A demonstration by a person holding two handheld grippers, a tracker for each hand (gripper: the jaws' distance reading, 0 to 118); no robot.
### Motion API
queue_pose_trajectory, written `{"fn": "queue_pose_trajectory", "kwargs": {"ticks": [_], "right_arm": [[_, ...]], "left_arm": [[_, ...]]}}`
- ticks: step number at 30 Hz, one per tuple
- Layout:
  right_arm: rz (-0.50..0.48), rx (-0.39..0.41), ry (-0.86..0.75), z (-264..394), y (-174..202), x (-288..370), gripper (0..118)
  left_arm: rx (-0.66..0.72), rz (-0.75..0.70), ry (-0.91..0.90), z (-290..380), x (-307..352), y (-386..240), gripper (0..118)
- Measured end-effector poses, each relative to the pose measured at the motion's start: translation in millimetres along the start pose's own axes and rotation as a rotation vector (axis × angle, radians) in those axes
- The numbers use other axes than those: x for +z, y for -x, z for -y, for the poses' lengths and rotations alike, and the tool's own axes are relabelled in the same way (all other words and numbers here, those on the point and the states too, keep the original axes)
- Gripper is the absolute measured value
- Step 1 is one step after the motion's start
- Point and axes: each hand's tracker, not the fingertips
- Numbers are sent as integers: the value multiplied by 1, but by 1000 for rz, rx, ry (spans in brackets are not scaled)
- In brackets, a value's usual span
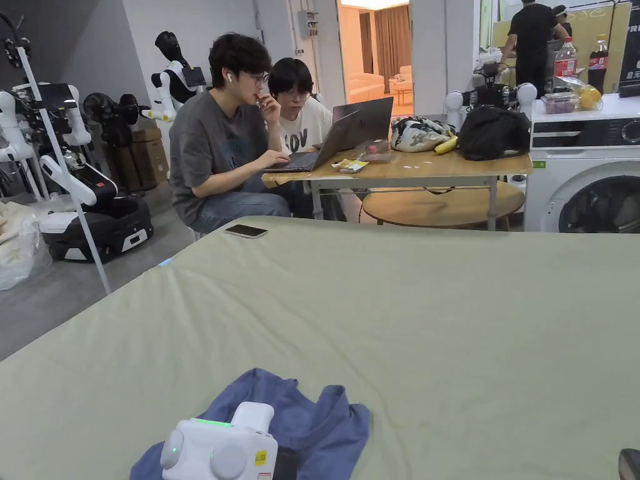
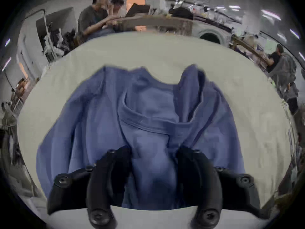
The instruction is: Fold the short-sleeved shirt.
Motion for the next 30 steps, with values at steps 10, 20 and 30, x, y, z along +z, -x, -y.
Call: {"fn": "queue_pose_trajectory", "kwargs": {"ticks": [10, 20, 30], "right_arm": [[-28, -78, 6, 0, -13, 11, 0], [-67, -156, -22, 1, -25, 23, 0], [22, -217, -81, -12, -70, 55, 0]], "left_arm": [[237, 156, -97, -11, 34, 27, 0], [164, 51, -596, -163, 242, 62, 0], [-176, 63, -677, -264, 270, -91, 0]]}}
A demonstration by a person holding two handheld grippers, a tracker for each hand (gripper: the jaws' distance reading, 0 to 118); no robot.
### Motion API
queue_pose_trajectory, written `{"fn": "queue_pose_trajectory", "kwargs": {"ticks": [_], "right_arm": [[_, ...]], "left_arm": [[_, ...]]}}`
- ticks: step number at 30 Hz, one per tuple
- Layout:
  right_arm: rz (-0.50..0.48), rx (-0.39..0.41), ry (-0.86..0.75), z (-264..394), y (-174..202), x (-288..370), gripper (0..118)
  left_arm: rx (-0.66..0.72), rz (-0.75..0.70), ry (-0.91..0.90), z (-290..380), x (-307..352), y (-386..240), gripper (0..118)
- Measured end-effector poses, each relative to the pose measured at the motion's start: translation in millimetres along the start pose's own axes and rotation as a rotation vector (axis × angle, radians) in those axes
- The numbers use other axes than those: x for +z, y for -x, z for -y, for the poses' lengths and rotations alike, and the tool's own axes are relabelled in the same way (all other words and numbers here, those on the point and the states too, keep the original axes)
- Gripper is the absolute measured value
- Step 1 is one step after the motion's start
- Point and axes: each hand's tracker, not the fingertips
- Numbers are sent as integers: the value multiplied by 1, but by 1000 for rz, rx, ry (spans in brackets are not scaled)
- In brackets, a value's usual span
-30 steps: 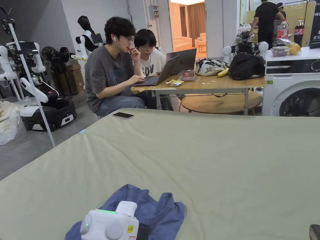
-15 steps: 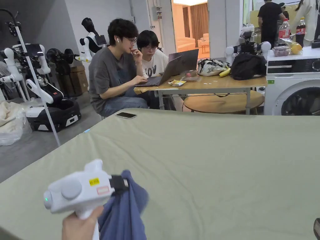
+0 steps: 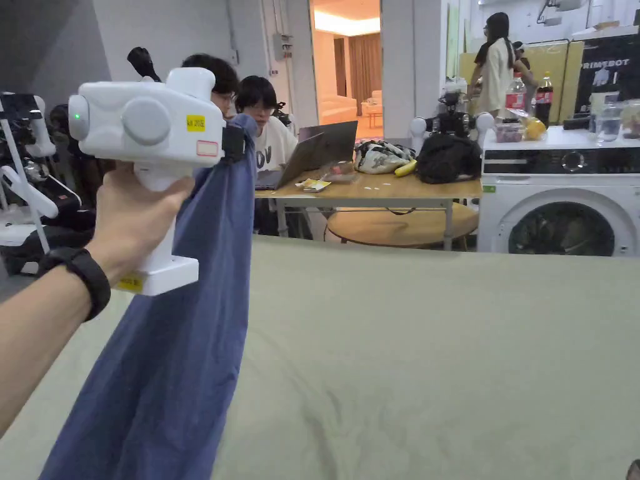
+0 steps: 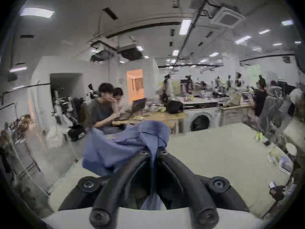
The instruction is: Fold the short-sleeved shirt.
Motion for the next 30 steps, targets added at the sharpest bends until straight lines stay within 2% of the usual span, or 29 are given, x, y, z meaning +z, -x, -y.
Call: {"fn": "queue_pose_trajectory", "kwargs": {"ticks": [4, 5, 7, 11, 15, 18, 19, 20, 22, 23, 24, 26, 28, 30], "right_arm": [[70, 39, -36, -17, -15, 26, 0], [89, 44, -52, -23, -20, 35, 0], [140, 46, -85, -32, -30, 50, 0], [203, 4, -101, -48, -48, 76, 0], [245, -6, -88, -59, -54, 98, 0], [256, -15, -95, -62, -56, 103, 0], [257, -16, -98, -61, -56, 103, 0], [256, -16, -95, -61, -55, 101, 0], [240, -6, -79, -57, -53, 97, 0], [229, 7, -68, -55, -50, 93, 0], [213, 28, -58, -53, -46, 88, 0], [163, 72, -44, -48, -38, 75, 0], [75, 121, 17, -45, -32, 58, 0], [95, 171, 48, -44, -20, 42, 0]], "left_arm": [[81, 225, 178, 92, -58, -96, 0], [72, 285, 255, 124, -64, -131, 0], [82, 416, 297, 171, -68, -189, 0], [166, 755, 444, 252, -62, -307, 0], [182, 932, 566, 307, -28, -389, 0], [236, 1044, 562, 323, -4, -406, 0], [244, 1038, 570, 322, -2, -403, 0], [260, 1035, 564, 321, 1, -395, 8], [312, 1051, 518, 310, 3, -367, 66], [337, 1015, 447, 301, 8, -345, 72], [342, 975, 373, 289, 13, -323, 66], [299, 899, 254, 264, 28, -282, 67], [225, 748, 120, 241, 47, -240, 67], [154, 572, 21, 224, 69, -207, 67]]}}
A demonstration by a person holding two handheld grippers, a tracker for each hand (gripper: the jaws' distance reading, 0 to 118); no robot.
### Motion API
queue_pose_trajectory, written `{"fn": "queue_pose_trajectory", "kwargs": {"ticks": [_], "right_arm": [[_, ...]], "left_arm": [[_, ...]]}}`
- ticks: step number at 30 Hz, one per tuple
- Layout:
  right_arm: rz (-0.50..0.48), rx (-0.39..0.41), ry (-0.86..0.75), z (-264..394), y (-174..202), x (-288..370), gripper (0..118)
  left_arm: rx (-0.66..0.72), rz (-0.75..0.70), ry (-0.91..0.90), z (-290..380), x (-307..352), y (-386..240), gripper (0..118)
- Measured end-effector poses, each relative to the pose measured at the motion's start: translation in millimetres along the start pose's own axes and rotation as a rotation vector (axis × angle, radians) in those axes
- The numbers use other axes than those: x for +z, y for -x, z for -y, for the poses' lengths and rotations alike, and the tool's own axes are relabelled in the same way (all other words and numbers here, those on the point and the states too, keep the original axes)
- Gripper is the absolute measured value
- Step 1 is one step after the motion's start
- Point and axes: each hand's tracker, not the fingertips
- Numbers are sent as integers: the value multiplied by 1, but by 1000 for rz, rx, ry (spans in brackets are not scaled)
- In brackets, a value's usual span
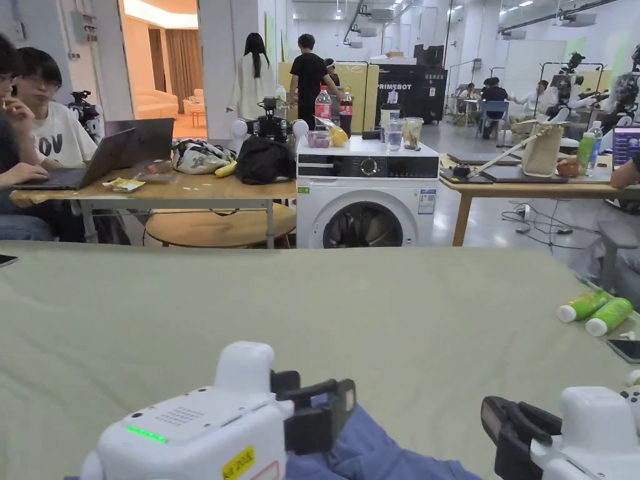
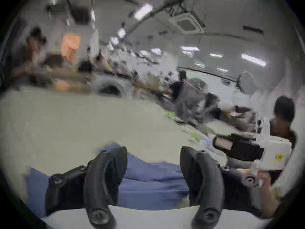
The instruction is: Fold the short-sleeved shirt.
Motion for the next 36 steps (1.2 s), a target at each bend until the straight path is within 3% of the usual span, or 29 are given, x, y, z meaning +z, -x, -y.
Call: {"fn": "queue_pose_trajectory", "kwargs": {"ticks": [3, 4, 5, 6, 7, 11, 21, 24, 25, 27, 28, 36], "right_arm": [[-24, -14, -12, 0, 16, -14, 0], [-33, -12, -15, 0, 23, -18, 0], [-43, -13, -16, 1, 29, -21, 0], [-51, -13, -15, 1, 33, -23, 0], [-59, -10, -13, 2, 38, -25, 0], [-81, 2, -6, 4, 51, -28, 0], [-119, 13, 7, 5, 60, -36, 0], [-127, 14, 21, 12, 57, -35, 0], [-127, 13, 25, 14, 55, -35, 0], [-122, 1, 40, 20, 49, -35, 0], [-118, -8, 47, 23, 46, -36, 0], [-64, -51, 124, 46, 16, -40, 0]], "left_arm": [[-74, -169, -76, -13, 44, 23, 63], [-90, -219, -97, -14, 58, 30, 52], [-98, -260, -110, -13, 70, 37, 34], [-88, -300, -120, -12, 78, 44, 4], [-64, -314, -107, -11, 85, 52, 0], [27, -290, -89, -3, 105, 77, 0], [23, -366, -45, -5, 122, 104, 0], [111, -382, 65, -2, 116, 133, 0], [148, -402, 108, 2, 113, 144, 11], [211, -362, 161, 9, 102, 173, 58], [233, -372, 201, 13, 95, 182, 62], [433, -403, 397, 55, 15, 252, 62]]}}
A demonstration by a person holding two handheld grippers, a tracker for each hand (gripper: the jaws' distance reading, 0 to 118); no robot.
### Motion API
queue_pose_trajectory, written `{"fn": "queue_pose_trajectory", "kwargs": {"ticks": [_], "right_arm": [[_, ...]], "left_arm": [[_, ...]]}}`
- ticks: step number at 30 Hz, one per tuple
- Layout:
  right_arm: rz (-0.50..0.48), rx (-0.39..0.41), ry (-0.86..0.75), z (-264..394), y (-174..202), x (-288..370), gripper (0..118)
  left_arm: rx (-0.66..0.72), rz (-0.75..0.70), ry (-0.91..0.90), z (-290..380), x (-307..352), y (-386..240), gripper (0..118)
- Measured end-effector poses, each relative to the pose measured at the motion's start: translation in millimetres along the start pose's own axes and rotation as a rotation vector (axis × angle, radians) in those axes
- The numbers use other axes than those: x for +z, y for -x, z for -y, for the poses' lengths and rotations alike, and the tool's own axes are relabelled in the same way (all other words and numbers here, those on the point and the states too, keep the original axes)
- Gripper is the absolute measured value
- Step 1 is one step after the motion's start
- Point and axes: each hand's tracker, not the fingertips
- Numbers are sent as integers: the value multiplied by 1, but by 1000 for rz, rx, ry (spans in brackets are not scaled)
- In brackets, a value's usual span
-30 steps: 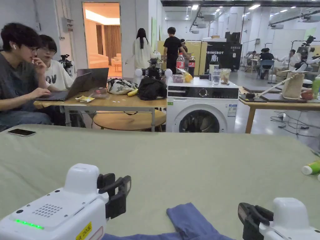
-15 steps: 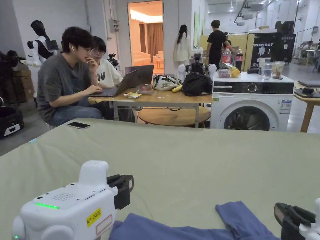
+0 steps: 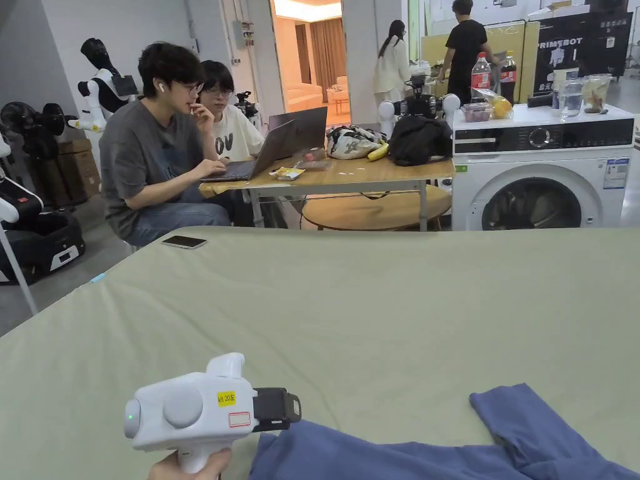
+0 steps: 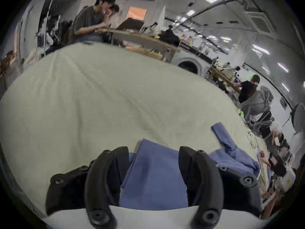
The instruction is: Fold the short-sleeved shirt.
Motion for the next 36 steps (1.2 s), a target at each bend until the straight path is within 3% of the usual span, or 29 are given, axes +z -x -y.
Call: {"fn": "queue_pose_trajectory", "kwargs": {"ticks": [4, 5, 7, 8, 12, 15, 16, 17, 18, 19, 20, 24, 26, 28, 29, 31, 34, 36], "right_arm": [[53, -30, 25, 7, -20, 3, 0], [69, -37, 32, 9, -25, 6, 0], [109, -43, 41, 12, -32, 12, 0], [124, -47, 44, 14, -36, 15, 0], [169, -96, 62, 21, -46, 29, 0], [190, -177, 70, 28, -51, 36, 0], [201, -204, 71, 31, -53, 37, 5], [214, -242, 83, 37, -55, 38, 24], [207, -261, 93, 42, -57, 38, 58], [220, -288, 105, 49, -60, 37, 74], [246, -320, 111, 56, -62, 36, 79], [260, -462, 114, 74, -76, 30, 79], [208, -538, 113, 78, -83, 25, 69], [193, -539, 128, 80, -85, 18, 30], [201, -523, 154, 81, -84, 11, 19], [198, -509, 188, 84, -82, 2, 10], [175, -529, 176, 86, -85, 4, 8], [153, -521, 111, 75, -87, 17, 7]], "left_arm": [[2, 0, 85, -4, -48, -2, 62], [12, -27, 89, -3, -59, -3, 56], [4, -25, 97, 3, -69, -4, 11], [-67, -63, 89, 6, -72, -9, 7], [-209, -125, 108, 14, -81, -24, 4], [-192, -122, 133, 10, -83, -21, 3], [-185, -116, 139, 10, -83, -20, 3], [-174, -111, 141, 10, -83, -20, 3], [-173, -109, 139, 11, -82, -20, 3], [-175, -108, 134, 12, -80, -19, 3], [-182, -112, 123, 13, -79, -19, 3], [-180, -112, 124, 16, -74, -24, 3], [-178, -111, 124, 17, -72, -26, 3], [-180, -113, 123, 19, -69, -29, 3], [-183, -117, 121, 20, -68, -31, 3], [-188, -123, 116, 20, -67, -33, 3], [-173, -112, 86, 21, -53, -34, 3], [-193, -88, -48, 22, -22, -39, 3]]}}
